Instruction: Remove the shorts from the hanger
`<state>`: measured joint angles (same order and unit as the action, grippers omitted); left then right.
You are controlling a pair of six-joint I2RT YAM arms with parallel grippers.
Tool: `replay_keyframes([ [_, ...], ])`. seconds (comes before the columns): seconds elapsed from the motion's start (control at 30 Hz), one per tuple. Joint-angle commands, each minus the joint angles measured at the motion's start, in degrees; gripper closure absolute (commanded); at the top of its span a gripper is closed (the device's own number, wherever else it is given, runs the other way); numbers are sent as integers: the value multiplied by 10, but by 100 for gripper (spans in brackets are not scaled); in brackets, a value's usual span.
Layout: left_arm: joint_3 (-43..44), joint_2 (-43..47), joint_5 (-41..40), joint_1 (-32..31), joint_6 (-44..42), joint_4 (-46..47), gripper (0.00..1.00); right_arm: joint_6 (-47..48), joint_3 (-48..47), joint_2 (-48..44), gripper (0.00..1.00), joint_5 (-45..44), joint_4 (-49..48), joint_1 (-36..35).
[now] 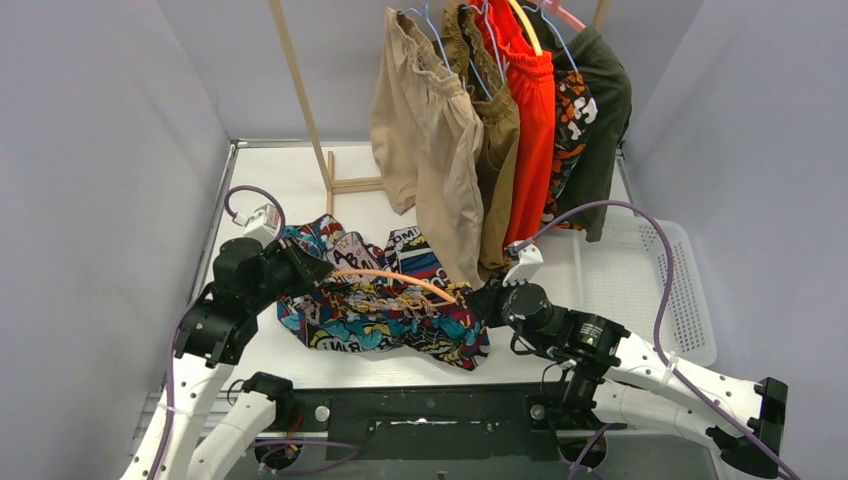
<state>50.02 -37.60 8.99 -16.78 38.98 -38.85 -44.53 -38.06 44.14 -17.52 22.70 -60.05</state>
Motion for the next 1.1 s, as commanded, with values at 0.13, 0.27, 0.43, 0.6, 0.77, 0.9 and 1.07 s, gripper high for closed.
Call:
replay_keyframes([
  [0.13,-3,-16,19,5,-10,49,100,-20,-4,0,98,-34,-61,3],
  [0.27,-22,-23,71,5,-43,57,100,-23,-14,0,73,-7,-73,3],
  [0.43,-11,-35,75,5,-87,35,100,-34,-48,-13,49,26,-40,2],
  [0.6,-19,-30,76,5,-102,39,100,-25,-52,-45,31,103,-77,3],
  [0.77,-28,-36,94,4,-121,40,100,-38,-41,-49,20,184,-154,2],
  [0.9,-37,-27,113,5,-119,62,100,-41,-44,-9,19,265,-187,3],
  [1.07,-44,-20,125,5,-113,82,100,-72,-91,93,27,335,-108,2],
])
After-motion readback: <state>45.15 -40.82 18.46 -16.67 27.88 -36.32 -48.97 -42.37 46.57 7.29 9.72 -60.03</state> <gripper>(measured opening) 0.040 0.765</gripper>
